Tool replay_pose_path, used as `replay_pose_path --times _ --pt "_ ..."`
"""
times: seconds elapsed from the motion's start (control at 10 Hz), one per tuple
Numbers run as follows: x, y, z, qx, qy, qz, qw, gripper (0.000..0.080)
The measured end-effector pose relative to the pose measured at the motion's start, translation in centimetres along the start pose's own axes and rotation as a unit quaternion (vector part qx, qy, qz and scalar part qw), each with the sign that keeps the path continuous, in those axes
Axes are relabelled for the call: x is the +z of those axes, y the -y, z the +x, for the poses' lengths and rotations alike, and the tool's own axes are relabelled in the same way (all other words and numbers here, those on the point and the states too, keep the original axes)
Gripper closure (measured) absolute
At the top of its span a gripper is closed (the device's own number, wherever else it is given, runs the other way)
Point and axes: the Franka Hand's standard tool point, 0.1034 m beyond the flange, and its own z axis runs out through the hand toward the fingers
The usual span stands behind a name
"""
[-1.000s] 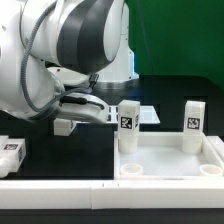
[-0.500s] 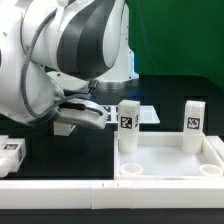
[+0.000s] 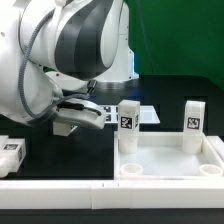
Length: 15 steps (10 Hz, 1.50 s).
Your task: Assemble square table
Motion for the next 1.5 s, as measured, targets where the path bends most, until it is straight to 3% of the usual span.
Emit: replay_pose_path --times 0.1,0.2,0.3,0.5,0.6,0.8,0.9,1.0,1.2,1.3,1.4,1.5 --pt "-0.4 0.2 0.0 -0.003 -0.005 -0.002 1.000 0.0517" --pt "-1.9 1.0 -0.5 -0.014 -0.025 -0.003 1.000 0.0517" --pt "-3.7 1.3 -1.7 -0.029 -0.032 0.005 0.999 0.0517" --pt "-9.7 1.9 -3.5 -0.080 -0.121 0.010 0.989 0.0517" --pt "-10.1 1.9 -3.3 -0.084 -0.177 0.004 0.981 0.0517" --pt "-9.6 1.6 -3.2 -0.082 -0.222 0.006 0.972 0.0515" --pt "-10.4 2.1 -3.1 -0.085 -0.256 0.003 0.963 0.0515" --pt "-12.0 3.8 -3.5 -0.099 -0.275 0.000 0.956 0.0515" --pt "-16.6 7.6 -4.1 -0.125 -0.369 -0.013 0.921 0.0515" --pt "-18.0 9.2 -4.4 -0.135 -0.396 -0.017 0.908 0.0515" --pt "-19.0 10.2 -4.0 -0.143 -0.445 -0.024 0.884 0.0515" --pt "-18.7 9.7 -3.9 -0.139 -0.470 -0.022 0.872 0.0515"
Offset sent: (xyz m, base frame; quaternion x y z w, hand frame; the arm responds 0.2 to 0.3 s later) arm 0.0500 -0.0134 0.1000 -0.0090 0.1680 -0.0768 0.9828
